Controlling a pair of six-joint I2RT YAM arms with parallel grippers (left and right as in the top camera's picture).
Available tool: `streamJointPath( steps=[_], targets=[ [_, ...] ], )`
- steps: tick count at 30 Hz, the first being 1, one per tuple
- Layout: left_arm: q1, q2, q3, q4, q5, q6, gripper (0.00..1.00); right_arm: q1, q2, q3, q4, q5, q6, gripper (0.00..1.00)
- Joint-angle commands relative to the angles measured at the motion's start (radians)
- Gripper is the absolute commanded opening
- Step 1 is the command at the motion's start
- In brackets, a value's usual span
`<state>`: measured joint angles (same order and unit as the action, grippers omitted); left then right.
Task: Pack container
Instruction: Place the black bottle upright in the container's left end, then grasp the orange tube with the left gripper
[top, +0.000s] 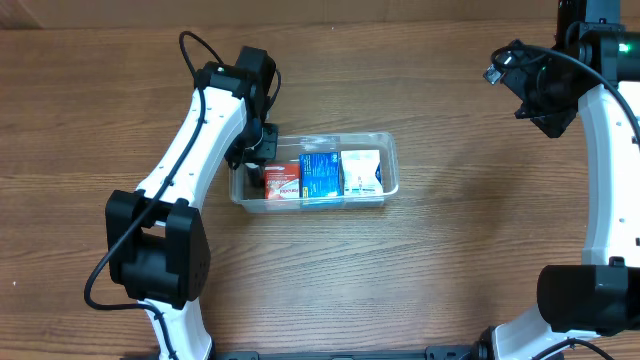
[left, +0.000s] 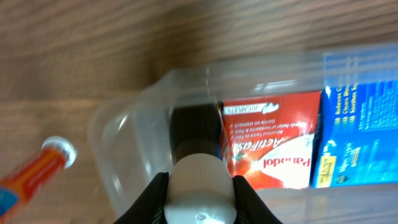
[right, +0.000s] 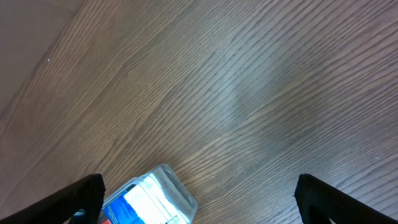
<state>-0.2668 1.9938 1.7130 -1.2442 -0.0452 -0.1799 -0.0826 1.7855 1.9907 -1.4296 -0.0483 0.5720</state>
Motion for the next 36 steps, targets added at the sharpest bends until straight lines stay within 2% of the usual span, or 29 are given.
streamJointPath(
  steps=[1,4,6,10,13,17,21,22,25,27,30,32,36],
  targets=[
    [-0.002,-0.011,-0.004,0.039,0.088,0.072,0.07,0.000,-0.005,0.006,0.003,-0.006,0.000,1.00],
    [-0.002,-0.011,-0.004,0.045,0.088,0.072,0.13,0.000,-0.005,0.006,0.003,-0.006,0.000,1.00],
    [-0.002,-0.011,-0.004,0.038,0.088,0.070,0.38,0.000,-0.005,0.006,0.003,-0.006,0.000,1.00],
    [-0.002,-0.012,0.011,-0.019,0.090,0.068,0.56,0.000,-0.005,0.006,0.003,-0.006,0.000,1.00],
    [-0.002,-0.013,0.084,-0.110,0.090,0.068,0.57,0.000,-0.005,0.006,0.003,-0.006,0.000,1.00],
    [0.007,-0.014,0.277,-0.264,0.086,0.051,0.58,0.000,-0.005,0.006,0.003,-0.006,0.000,1.00],
    [0.077,-0.014,0.459,-0.446,0.028,-0.005,0.57,0.000,-0.005,0.006,0.003,-0.006,0.000,1.00],
    [0.096,-0.023,0.463,-0.446,0.020,-0.003,0.56,0.000,-0.005,0.006,0.003,-0.006,0.000,1.00],
    [0.203,-0.100,0.427,-0.446,0.098,0.005,0.57,0.000,-0.005,0.006,0.003,-0.006,0.000,1.00],
    [0.277,-0.173,0.362,-0.446,0.034,0.003,0.57,0.000,-0.005,0.006,0.003,-0.006,0.000,1.00],
    [0.368,-0.242,0.262,-0.440,-0.062,-0.027,0.64,0.000,-0.005,0.006,0.003,-0.006,0.000,1.00],
    [0.444,-0.255,0.143,-0.385,0.008,0.030,0.67,0.000,-0.005,0.006,0.003,-0.006,0.000,1.00],
    [0.477,-0.254,-0.071,-0.238,0.068,0.053,0.67,0.000,-0.005,0.006,0.003,-0.006,0.000,1.00]
  ],
)
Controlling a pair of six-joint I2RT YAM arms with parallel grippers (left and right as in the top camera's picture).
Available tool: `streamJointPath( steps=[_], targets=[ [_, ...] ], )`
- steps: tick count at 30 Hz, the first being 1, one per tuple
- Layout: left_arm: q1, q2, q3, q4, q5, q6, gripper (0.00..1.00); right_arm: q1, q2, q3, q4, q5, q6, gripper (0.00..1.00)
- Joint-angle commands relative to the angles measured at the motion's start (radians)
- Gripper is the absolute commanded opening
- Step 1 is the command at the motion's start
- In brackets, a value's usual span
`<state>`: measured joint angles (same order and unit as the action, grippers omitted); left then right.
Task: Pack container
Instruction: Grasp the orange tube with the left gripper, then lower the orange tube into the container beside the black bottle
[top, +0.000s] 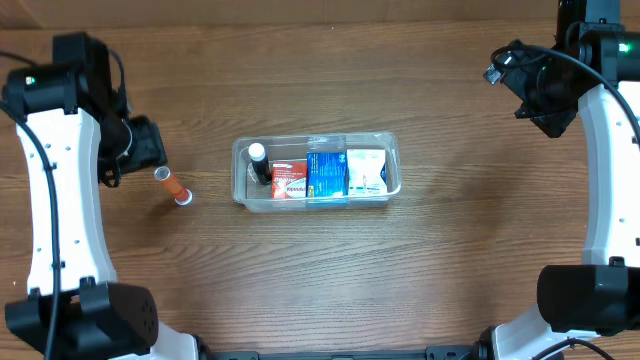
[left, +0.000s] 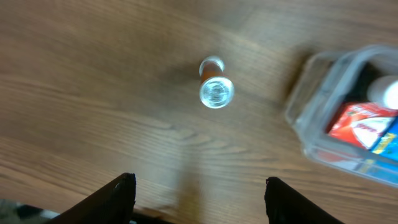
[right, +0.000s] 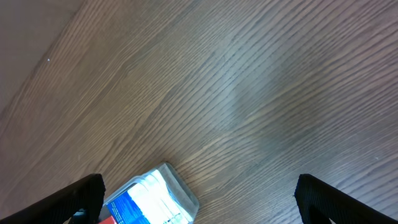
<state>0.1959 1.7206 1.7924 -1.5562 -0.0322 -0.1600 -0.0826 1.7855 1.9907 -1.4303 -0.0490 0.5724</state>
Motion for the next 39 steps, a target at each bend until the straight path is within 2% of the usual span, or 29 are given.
streamJointPath(
  steps=[1,3,8,17,21,24,26,30,33,36,39],
  targets=[
    [0.014,0.019,-0.200,0.113,0.055,0.033,0.66,0.000,-0.005,0.006,0.004,-0.005,0.000,1.00],
    [0.014,0.019,-0.288,0.202,0.056,0.050,0.66,0.000,-0.005,0.006,0.004,-0.005,0.000,1.00],
    [0.014,0.019,-0.382,0.348,0.051,0.087,0.66,0.000,-0.005,0.006,0.004,-0.005,0.000,1.00],
    [0.014,0.019,-0.404,0.435,0.053,0.094,0.57,0.000,-0.005,0.006,0.004,-0.005,0.000,1.00],
    [0.013,0.019,-0.404,0.431,0.053,0.094,0.38,0.000,-0.005,0.006,0.004,-0.005,0.000,1.00],
    [0.013,0.019,-0.404,0.433,0.052,0.094,0.30,0.000,-0.005,0.006,0.004,-0.005,0.000,1.00],
    [0.013,0.018,-0.399,0.431,0.051,0.094,0.17,0.000,-0.005,0.006,0.004,-0.005,0.000,1.00],
    [0.013,0.017,-0.284,0.320,0.062,0.094,0.08,0.000,-0.005,0.006,0.004,-0.005,0.000,1.00],
    [-0.005,0.009,-0.090,0.163,0.120,0.093,0.06,0.000,-0.005,0.006,0.004,-0.005,0.000,1.00],
    [-0.079,-0.021,0.131,-0.010,0.217,0.082,0.04,0.000,-0.005,0.006,0.004,-0.005,0.000,1.00],
    [-0.217,-0.081,0.205,-0.051,0.217,0.060,0.04,0.000,-0.005,0.006,0.004,-0.005,0.000,1.00]
  ],
)
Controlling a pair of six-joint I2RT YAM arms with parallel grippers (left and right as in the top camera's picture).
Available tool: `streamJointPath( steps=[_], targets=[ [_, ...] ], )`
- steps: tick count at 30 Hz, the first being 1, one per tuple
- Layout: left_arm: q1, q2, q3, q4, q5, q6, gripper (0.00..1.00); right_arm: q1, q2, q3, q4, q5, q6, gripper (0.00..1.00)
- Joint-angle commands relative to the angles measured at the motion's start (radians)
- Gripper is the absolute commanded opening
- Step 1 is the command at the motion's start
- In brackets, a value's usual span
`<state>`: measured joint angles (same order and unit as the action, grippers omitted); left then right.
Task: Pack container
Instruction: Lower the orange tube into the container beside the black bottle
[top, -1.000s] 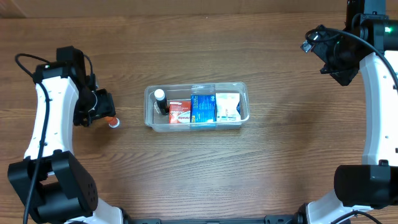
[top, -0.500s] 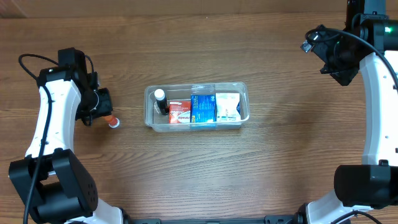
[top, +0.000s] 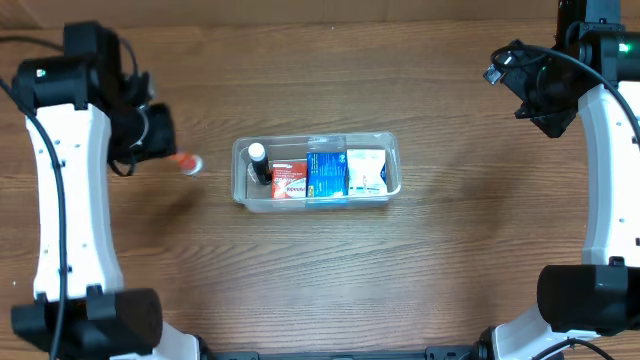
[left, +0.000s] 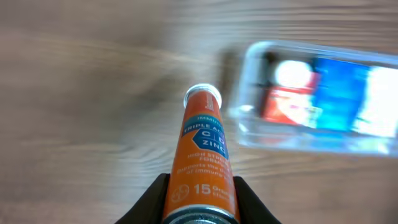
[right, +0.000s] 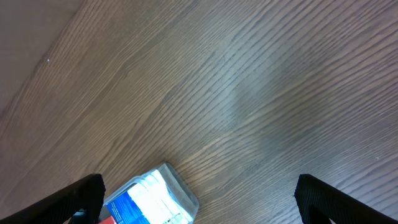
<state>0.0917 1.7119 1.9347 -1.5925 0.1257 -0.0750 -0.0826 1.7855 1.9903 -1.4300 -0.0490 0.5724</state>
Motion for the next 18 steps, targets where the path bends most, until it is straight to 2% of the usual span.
streamJointPath(
  steps=[1,6,8,15,18],
  targets=[
    [-0.156,-0.087,0.063,-0.015,0.059,-0.040,0.04,0.000,-0.005,0.006,0.004,-0.005,0.000,1.00],
    [-0.364,-0.075,0.014,0.024,-0.031,-0.087,0.04,0.000,-0.005,0.006,0.004,-0.005,0.000,1.00],
    [-0.395,-0.056,-0.024,0.048,-0.032,-0.087,0.04,0.000,-0.005,0.006,0.004,-0.005,0.000,1.00],
    [-0.406,-0.028,-0.244,0.177,-0.138,-0.089,0.04,0.000,-0.005,0.006,0.004,-0.005,0.000,1.00],
    [-0.406,-0.027,-0.354,0.255,-0.140,-0.081,0.05,0.000,-0.005,0.006,0.004,-0.005,0.000,1.00]
  ],
)
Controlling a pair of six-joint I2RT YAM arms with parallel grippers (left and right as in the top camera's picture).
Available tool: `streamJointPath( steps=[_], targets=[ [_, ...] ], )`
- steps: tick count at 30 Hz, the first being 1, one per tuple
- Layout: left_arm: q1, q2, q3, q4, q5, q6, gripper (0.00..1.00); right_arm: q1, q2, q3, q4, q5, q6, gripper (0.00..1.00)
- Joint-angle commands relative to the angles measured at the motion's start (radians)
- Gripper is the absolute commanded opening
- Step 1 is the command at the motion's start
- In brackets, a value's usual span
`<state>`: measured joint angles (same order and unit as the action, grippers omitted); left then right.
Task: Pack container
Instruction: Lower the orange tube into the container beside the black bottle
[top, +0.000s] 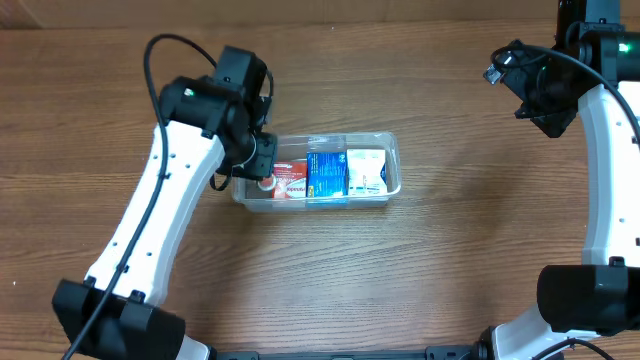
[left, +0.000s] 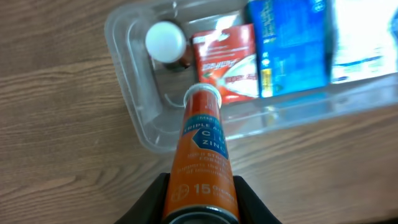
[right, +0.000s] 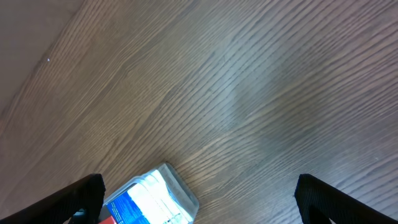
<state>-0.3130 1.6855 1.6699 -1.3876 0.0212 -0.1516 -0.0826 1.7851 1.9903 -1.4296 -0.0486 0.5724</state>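
Note:
My left gripper (top: 256, 162) is shut on an orange tube (left: 203, 155), held over the left end of the clear container (left: 127, 115). The tube's white-capped tip (top: 265, 183) points down into it. Inside the container stand a dark bottle with a white cap (left: 165, 41), a red box (left: 225, 59), a blue box (left: 287, 45) and a white box (left: 364, 37). My right gripper (right: 198, 196) hangs open high over the table's back right, with nothing between its fingers (right: 81, 194).
The container (top: 392, 150) sits at the middle of a brown wooden table (top: 470, 260). My left arm (top: 165, 230) reaches in from the front left. The right arm (top: 605, 180) runs along the right edge.
My left gripper, still shut on the orange tube, has moved from left of the container to over its left end. The right arm has not moved.
First my left gripper was shut on the white-capped bottle in the container's left end, with the orange tube lying on the table. Then it was open at the far left, the bottle left standing inside. Then it held the tube, now over the container.

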Motion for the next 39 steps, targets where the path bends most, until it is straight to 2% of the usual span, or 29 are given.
streamJointPath(
  steps=[1,5,11,18,24,33,39],
  targets=[
    [-0.002,0.001,-0.140,0.090,-0.045,-0.002,0.05,0.000,-0.005,0.006,0.003,-0.006,0.000,1.00],
    [-0.001,0.003,-0.254,0.188,-0.058,-0.003,0.04,0.000,-0.005,0.006,0.003,-0.006,0.000,1.00],
    [-0.001,0.003,-0.269,0.225,-0.057,-0.006,0.05,0.000,-0.005,0.006,0.003,-0.006,0.000,1.00],
    [-0.001,-0.001,-0.202,0.177,-0.020,-0.010,0.04,0.000,-0.005,0.006,0.003,-0.006,0.000,1.00],
    [-0.001,-0.001,-0.137,0.101,-0.033,-0.009,0.13,0.000,-0.005,0.006,0.003,-0.006,0.000,1.00],
    [0.000,0.001,-0.149,0.083,-0.129,-0.010,0.15,0.000,-0.005,0.006,0.003,-0.006,0.000,1.00],
    [0.000,0.002,-0.216,0.216,-0.098,-0.005,0.16,0.000,-0.005,0.006,0.003,-0.006,0.000,1.00]
  ],
)
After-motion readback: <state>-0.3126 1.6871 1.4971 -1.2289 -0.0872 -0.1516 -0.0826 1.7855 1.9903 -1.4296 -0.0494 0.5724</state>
